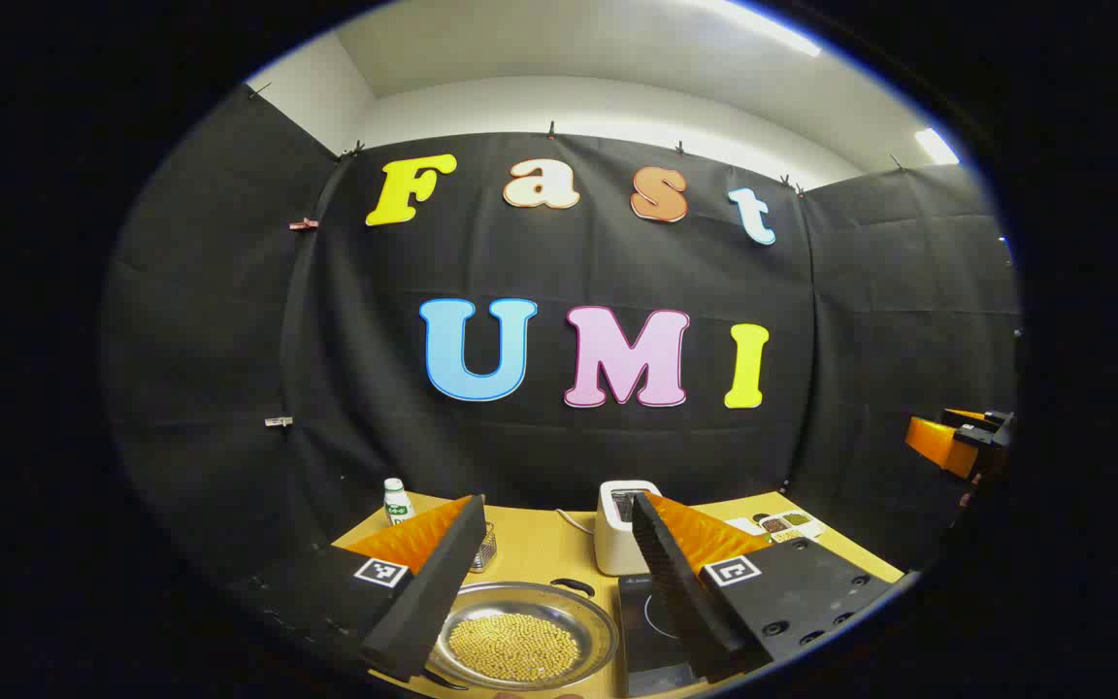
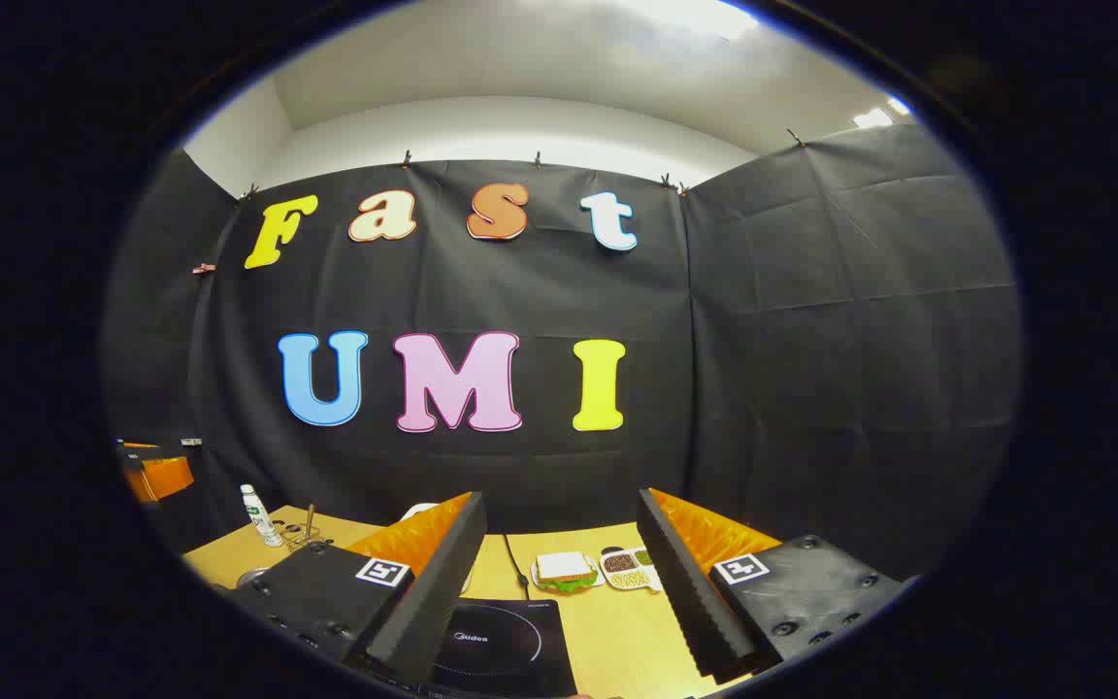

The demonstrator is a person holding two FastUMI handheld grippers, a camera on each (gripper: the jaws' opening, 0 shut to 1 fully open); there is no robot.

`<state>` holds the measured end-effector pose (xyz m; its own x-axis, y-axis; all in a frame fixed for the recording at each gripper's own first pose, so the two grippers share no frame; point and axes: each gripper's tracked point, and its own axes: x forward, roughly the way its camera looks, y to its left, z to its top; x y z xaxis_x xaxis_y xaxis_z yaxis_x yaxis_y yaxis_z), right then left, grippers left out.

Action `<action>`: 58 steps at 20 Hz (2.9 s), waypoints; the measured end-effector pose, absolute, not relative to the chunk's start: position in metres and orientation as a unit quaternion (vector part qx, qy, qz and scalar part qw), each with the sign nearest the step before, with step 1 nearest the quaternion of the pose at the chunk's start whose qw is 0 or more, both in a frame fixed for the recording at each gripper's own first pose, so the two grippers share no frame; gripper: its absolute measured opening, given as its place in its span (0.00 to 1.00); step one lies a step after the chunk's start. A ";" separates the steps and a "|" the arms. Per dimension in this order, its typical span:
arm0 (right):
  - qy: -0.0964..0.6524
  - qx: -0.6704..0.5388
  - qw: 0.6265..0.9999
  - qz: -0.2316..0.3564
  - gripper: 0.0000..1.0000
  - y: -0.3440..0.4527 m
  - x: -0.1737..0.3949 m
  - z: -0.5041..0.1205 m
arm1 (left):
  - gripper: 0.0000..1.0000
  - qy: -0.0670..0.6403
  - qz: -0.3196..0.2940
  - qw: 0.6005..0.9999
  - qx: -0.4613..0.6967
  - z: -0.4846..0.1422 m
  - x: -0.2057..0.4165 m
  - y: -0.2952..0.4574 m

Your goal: First push the handle of the pot to place it horizontally, then grasp the pot with both hands and set it on the induction cooktop.

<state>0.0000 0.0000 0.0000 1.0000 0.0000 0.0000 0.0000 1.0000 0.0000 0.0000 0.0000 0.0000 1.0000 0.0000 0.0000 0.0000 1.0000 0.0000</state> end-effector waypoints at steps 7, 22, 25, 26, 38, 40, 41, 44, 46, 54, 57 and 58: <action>0.010 -0.005 1.000 0.010 0.98 0.006 0.002 -0.007 | 0.95 0.017 -0.001 1.000 -0.010 -0.011 0.000 0.001; 0.040 0.026 0.997 0.068 0.99 0.000 0.044 -0.026 | 0.95 0.033 0.072 0.996 -0.030 -0.024 0.005 0.003; 0.034 0.023 0.997 0.066 0.98 0.006 0.039 -0.022 | 0.95 0.037 0.068 0.997 -0.030 -0.027 0.004 0.014; 0.035 0.018 0.997 0.068 0.98 0.010 0.035 -0.023 | 0.95 0.040 0.067 0.996 -0.034 -0.030 0.004 0.020; 0.026 0.004 0.999 0.046 0.97 0.055 0.001 -0.015 | 0.36 0.097 -0.017 0.994 -0.043 -0.067 0.000 0.058; 0.027 0.001 0.999 0.043 0.97 0.060 -0.005 -0.020 | 0.12 0.110 -0.012 0.993 -0.044 -0.077 -0.004 0.067; 0.027 -0.001 0.999 0.040 0.97 0.062 -0.009 -0.022 | 0.05 0.119 -0.010 0.992 -0.047 -0.084 -0.006 0.072; 0.026 -0.001 0.999 0.029 0.97 0.066 -0.020 -0.026 | 0.05 0.151 -0.044 0.985 -0.074 -0.111 -0.014 0.068; 0.026 0.000 0.999 0.022 0.97 0.066 -0.027 -0.029 | 0.05 0.184 -0.049 0.979 -0.078 -0.133 -0.019 0.077; 0.059 0.022 0.998 -0.001 0.97 0.071 -0.052 -0.055 | 0.05 0.290 -0.108 0.947 -0.087 -0.213 -0.051 0.063; 0.072 0.031 0.997 -0.009 0.97 0.069 -0.058 -0.063 | 0.05 0.329 -0.122 0.934 -0.074 -0.250 -0.063 0.060; 0.076 0.031 0.997 -0.011 0.97 0.068 -0.059 -0.065 | 0.05 0.342 -0.128 0.928 -0.067 -0.260 -0.069 0.057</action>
